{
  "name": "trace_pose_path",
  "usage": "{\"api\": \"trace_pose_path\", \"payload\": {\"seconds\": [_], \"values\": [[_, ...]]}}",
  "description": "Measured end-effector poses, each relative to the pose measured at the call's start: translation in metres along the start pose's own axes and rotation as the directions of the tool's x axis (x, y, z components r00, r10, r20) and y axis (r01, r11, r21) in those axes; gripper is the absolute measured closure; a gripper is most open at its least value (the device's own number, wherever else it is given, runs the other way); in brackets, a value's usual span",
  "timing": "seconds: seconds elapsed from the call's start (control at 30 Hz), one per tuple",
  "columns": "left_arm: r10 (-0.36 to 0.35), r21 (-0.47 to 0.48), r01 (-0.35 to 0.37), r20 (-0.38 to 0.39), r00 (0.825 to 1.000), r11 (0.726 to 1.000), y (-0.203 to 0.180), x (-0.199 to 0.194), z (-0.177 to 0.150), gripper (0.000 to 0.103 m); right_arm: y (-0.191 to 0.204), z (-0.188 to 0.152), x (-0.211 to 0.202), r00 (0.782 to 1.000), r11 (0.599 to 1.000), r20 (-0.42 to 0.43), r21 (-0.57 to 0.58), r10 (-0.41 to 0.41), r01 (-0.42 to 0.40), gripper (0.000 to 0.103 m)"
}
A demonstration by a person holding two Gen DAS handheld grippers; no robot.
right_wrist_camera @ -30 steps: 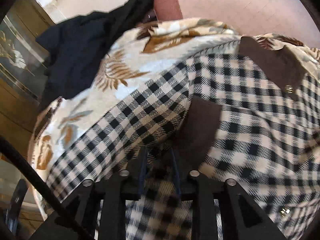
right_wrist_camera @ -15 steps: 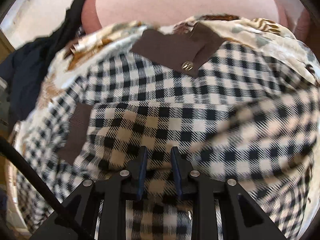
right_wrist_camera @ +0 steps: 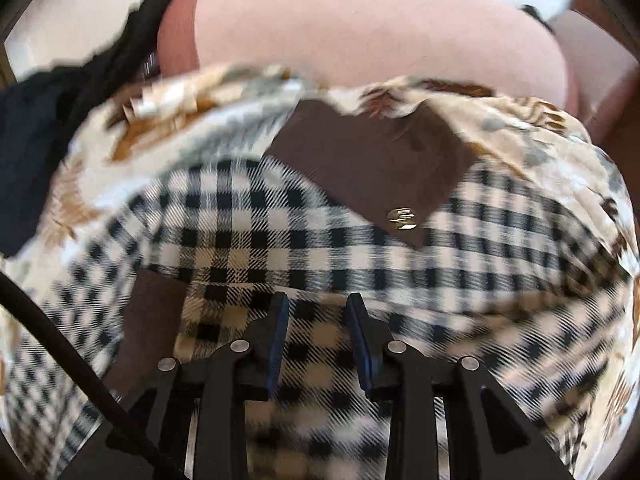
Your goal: Fold large clothes
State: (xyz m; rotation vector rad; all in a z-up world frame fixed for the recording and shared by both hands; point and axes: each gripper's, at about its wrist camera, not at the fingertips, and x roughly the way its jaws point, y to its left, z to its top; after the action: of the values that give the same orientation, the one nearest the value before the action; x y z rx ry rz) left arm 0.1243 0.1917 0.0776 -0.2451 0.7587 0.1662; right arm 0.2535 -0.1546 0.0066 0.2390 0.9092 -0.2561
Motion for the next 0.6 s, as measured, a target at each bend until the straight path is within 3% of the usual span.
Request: {"api": "trace_pose_path", "payload": {"seconds": [0.1,0.23,0.3,0.43,0.5,0.6], "values": [[-0.017,-0.046,0.017,-0.008,1.000,0.999,0.012,-0.004,0.000,0.011,-0.029,-0.020,-0.033,0.998,1.000,0.057,0.009,-0.024,0.023,0.063],[-0.043,-0.074,0.042,-0.010,0.999,0.996,0.015,-0.007,0.000,0.011,-0.075,-0.047,-0.046,0.985,0.988,0.077,0.014,-0.155,0.155,0.062],[-0.037,-0.048,0.037,-0.002,0.999,0.998,0.009,-0.009,-0.001,0.011,-0.107,-0.049,-0.037,0.982,0.980,0.044,0.087,-0.184,0.179,0.062],[-0.015,0.020,0.015,-0.005,1.000,1.000,-0.003,-0.005,-0.005,0.011,-0.145,-0.035,-0.002,0.986,0.962,-0.046,0.218,-0.158,0.164,0.062],[0.000,0.029,0.000,-0.016,1.000,1.000,-0.003,0.000,-0.005,0.011,-0.146,-0.025,0.017,0.982,0.963,-0.091,0.201,-0.166,0.181,0.056],[0.012,-0.002,-0.012,-0.034,0.999,1.000,0.006,0.005,-0.001,0.011,-0.134,-0.015,0.020,0.969,0.959,-0.081,0.143,-0.234,0.244,0.051]]}}
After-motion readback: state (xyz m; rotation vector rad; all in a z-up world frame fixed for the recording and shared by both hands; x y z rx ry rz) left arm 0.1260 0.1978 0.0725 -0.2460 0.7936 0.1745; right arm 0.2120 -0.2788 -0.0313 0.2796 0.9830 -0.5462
